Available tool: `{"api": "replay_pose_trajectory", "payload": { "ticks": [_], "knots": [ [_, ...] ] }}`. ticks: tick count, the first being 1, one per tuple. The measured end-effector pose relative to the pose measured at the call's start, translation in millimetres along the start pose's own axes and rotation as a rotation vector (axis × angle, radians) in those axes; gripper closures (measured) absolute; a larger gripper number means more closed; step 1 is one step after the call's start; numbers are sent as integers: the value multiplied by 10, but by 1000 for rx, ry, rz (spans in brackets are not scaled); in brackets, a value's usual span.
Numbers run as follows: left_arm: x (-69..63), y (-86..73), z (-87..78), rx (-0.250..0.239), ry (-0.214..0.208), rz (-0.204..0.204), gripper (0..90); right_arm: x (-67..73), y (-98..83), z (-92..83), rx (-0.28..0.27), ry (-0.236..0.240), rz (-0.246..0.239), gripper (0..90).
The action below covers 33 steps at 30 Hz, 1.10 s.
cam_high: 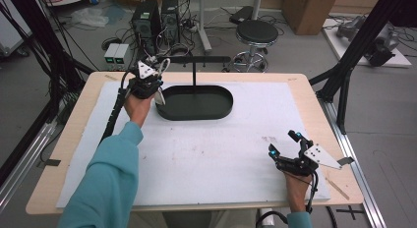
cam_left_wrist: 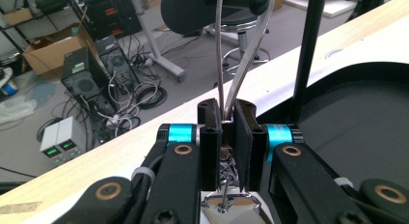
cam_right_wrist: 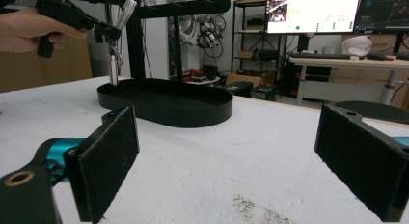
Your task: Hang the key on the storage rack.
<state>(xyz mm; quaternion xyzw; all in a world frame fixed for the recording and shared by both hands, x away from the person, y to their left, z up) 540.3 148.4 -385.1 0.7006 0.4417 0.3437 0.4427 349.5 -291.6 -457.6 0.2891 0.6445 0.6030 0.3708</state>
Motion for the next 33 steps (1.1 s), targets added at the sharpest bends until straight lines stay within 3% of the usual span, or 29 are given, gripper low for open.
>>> {"api": "replay_pose_trajectory", "payload": {
  "ticks": [3, 17, 21, 33],
  "knots": [
    [-2, -17, 15, 6, 10, 14, 815, 0, 0, 0, 0, 0, -1, 78],
    [89, -98, 99, 39, 27, -8, 814, 0, 0, -1, 0, 0, -1, 78],
    [106, -139, 143, 54, 12, -31, 814, -2, 2, 0, -4, 0, -5, 78],
    [116, -159, 165, 50, -34, -44, 780, -3, 2, 0, -4, -1, -6, 78]
  ]
}}
Point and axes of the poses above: each handheld gripper's, and its own axes: z roughly forward along the jaws, y roughly out of its top, x roughly to its left, the point moved 7 cm from there along z, roughly forward along the jaws, and after that the axes turned 8 degrees about -z, right-handed, at the moved point
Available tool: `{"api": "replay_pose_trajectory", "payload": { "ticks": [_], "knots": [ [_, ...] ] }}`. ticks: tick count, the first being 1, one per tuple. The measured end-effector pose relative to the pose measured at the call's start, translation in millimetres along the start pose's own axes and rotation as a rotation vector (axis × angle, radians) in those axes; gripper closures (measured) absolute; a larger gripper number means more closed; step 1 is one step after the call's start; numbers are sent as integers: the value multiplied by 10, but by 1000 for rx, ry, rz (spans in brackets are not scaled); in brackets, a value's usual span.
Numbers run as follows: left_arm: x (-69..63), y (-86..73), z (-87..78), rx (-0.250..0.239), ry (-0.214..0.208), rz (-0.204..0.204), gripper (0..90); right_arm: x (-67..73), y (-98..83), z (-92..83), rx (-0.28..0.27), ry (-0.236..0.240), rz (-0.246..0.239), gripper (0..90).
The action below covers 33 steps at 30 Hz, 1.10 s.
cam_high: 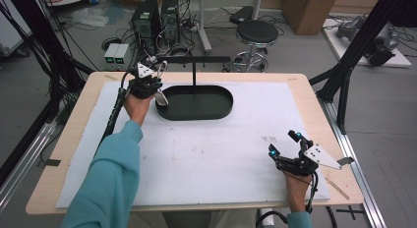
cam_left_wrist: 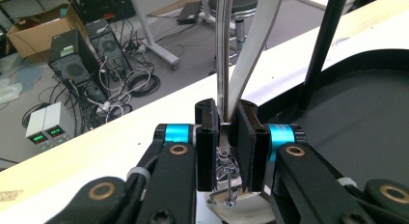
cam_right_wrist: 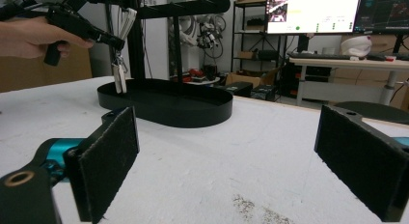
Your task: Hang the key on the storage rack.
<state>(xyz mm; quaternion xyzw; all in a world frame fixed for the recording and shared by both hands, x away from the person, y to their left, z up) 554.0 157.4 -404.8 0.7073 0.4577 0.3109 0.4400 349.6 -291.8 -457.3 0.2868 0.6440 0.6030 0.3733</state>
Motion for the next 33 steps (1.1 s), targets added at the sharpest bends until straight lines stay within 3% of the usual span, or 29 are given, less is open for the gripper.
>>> {"api": "replay_pose_trajectory", "payload": {
  "ticks": [4, 9, 12, 14, 15, 17, 21, 33],
  "knots": [
    [33, -51, 28, 20, -38, -16, 639, 0, 0, 0, -1, 1, 1, 78],
    [58, -27, 10, -26, -159, -78, 356, 0, 0, 0, 0, 0, 0, 78],
    [76, 14, -76, -80, -246, -149, 167, 0, 0, 0, 0, 0, -1, 78],
    [71, 19, -148, -75, -287, -174, 20, 0, 0, 1, 0, -1, -1, 78],
    [56, 22, -209, -84, -326, -158, 17, 0, 0, 0, 1, 0, -1, 78],
    [51, 28, -346, -121, -338, -121, 17, 0, -1, 0, 0, 1, 3, 78],
    [41, -6, -624, -175, -388, -100, 17, 0, 0, 1, -1, 1, 1, 78],
    [-65, -542, -1428, -278, -422, -54, 17, 12, -4, -1, 8, 1, 2, 78]
  ]
}}
Point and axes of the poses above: each handheld gripper's, and its own axes: z roughly forward along the jaws, y roughly out of its top, x roughly to its left, the point moved 7 cm from there along z, roughly forward along the jaws, and after that the axes turned 8 degrees about -z, right-handed, at the moved point
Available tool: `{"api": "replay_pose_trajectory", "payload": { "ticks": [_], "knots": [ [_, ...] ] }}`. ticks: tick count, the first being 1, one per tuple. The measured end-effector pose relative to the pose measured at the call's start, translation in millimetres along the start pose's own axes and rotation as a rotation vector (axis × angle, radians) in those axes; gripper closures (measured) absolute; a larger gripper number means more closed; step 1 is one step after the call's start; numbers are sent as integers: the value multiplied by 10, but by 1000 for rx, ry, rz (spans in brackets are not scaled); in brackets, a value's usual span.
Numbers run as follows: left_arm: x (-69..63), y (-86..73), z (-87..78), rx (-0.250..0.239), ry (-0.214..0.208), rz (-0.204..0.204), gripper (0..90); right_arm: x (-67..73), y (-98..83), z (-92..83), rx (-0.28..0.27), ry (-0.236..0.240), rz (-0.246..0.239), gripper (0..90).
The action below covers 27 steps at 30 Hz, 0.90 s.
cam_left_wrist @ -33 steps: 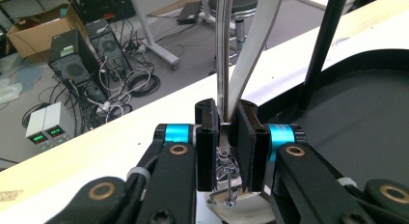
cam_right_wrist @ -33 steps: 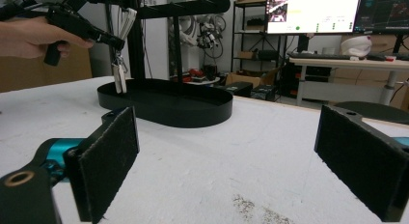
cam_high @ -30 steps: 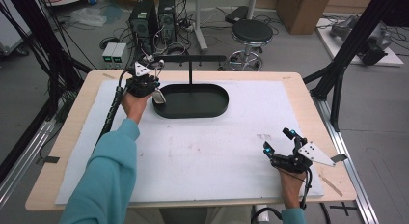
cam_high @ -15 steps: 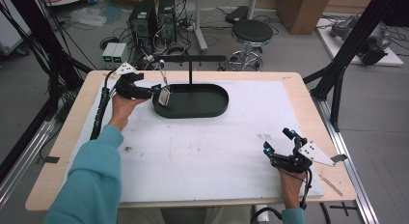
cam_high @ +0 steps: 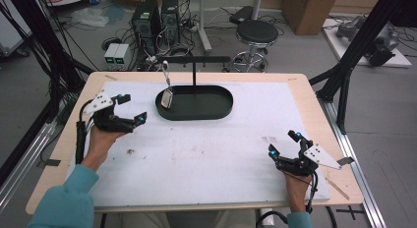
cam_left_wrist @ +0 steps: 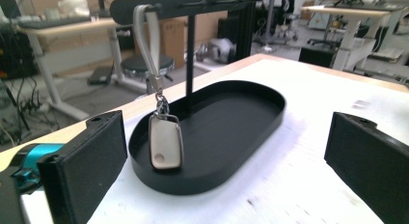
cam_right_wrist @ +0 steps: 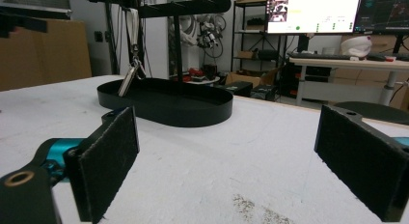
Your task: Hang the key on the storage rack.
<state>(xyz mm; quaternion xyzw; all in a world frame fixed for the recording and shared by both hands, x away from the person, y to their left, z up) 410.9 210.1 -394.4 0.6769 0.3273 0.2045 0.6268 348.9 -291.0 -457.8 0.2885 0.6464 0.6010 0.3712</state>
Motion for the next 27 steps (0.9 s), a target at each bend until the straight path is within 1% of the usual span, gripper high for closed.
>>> {"api": "replay_pose_trajectory", "payload": {
  "ticks": [2, 4, 6, 7, 9, 11, 12, 13, 14, 15, 16, 17, 18, 19, 20, 22, 23, 24, 27],
  "knots": [
    [-42, -64, -133, -28, -8, -16, 17, 0, 0, 1, 0, -1, -3, 78],
    [-72, -140, -252, -45, -5, -17, 17, 1, 0, 0, 2, -1, -4, 78],
    [-96, -221, -343, -52, 1, -12, 17, 0, 0, 0, 0, -1, -4, 78],
    [-112, -283, -403, -59, 5, -18, 17, 1, 0, 0, 0, -2, -2, 78],
    [-145, -379, -494, -79, 5, -41, 17, 1, 0, 1, 1, -1, -2, 78],
    [-180, -467, -573, -87, 4, -45, 17, 1, 1, 1, -1, -2, 3, 78],
    [-198, -498, -605, -96, 0, -59, 17, 1, 1, 1, 0, -1, -1, 78],
    [-217, -527, -636, -103, -10, -63, 17, 0, 0, 1, 0, -2, -3, 78],
    [-227, -554, -665, -113, 4, -49, 17, 2, 1, 1, 0, -2, -2, 78],
    [-242, -578, -690, -131, 0, -46, 17, 4, -1, -1, 2, -1, -2, 78],
    [-260, -607, -703, -132, -15, -47, 17, 4, -1, -1, 1, -1, -2, 78],
    [-264, -631, -712, -128, -5, -39, 17, 5, -1, -1, 2, -1, -3, 78],
    [-272, -661, -727, -136, -5, -28, 17, 4, -1, -2, 3, -1, -3, 78],
    [-279, -684, -735, -144, -10, -32, 17, 4, 1, 1, -1, -1, 1, 78],
    [-274, -710, -737, -144, -4, -37, 17, 5, 2, 1, -2, -1, 4, 78],
    [-271, -765, -730, -131, -6, -37, 17, 5, 2, 1, -2, -2, 4, 78],
    [-276, -762, -736, -140, 0, -29, 17, 6, 3, 1, -3, 0, 6, 78],
    [-282, -762, -740, -143, -4, -27, 17, 1, 3, 1, -4, -2, 1, 78],
    [-281, -768, -736, -140, -1, -24, 17, 1, 4, 0, -6, -2, -2, 78]
  ]
}}
Point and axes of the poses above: each handheld gripper's, and its own axes: z roughly forward along the jaws, y roughly out of its top, x roughly to its left, the point moved 7 cm from there along z, roughly forward along the jaws, and after that the axes turned 8 degrees about -z, right-handed, at the moved point
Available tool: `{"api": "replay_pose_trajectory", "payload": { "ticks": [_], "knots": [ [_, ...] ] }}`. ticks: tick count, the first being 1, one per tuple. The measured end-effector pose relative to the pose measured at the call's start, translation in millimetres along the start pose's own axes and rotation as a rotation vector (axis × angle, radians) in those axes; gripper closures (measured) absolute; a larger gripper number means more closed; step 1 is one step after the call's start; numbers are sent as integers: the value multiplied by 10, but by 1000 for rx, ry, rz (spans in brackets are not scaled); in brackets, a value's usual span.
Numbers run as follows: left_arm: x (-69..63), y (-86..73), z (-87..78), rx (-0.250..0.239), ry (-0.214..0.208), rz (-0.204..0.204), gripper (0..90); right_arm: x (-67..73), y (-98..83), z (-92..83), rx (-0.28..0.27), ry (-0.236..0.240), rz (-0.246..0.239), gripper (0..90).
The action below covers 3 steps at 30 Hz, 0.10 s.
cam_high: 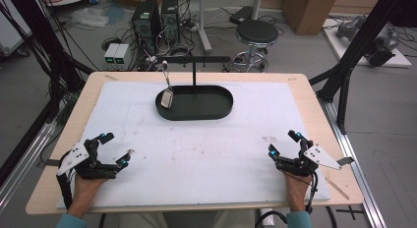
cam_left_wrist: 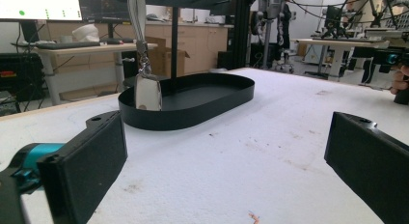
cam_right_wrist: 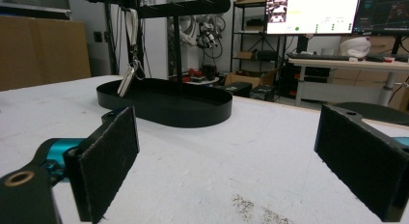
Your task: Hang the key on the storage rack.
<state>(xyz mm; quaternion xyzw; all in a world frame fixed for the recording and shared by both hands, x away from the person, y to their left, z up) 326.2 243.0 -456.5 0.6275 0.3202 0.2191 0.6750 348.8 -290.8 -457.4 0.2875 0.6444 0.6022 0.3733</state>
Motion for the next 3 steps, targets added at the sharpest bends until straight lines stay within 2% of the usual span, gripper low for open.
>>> {"api": "replay_pose_trajectory", "payload": {
  "ticks": [3],
  "knots": [
    [-16, -1, -4, -6, 0, 17, 17, 3, -4, -3, 7, -6, -2, 78]
  ]
}}
Point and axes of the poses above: each handheld gripper's, and its own axes: z roughly forward along the jaws, y roughly out of its top, x roughly to its left, the point moved 7 cm from there along z, roughly forward along the jaws, and after that the axes turned 8 degrees about -z, right-handed, at the moved point
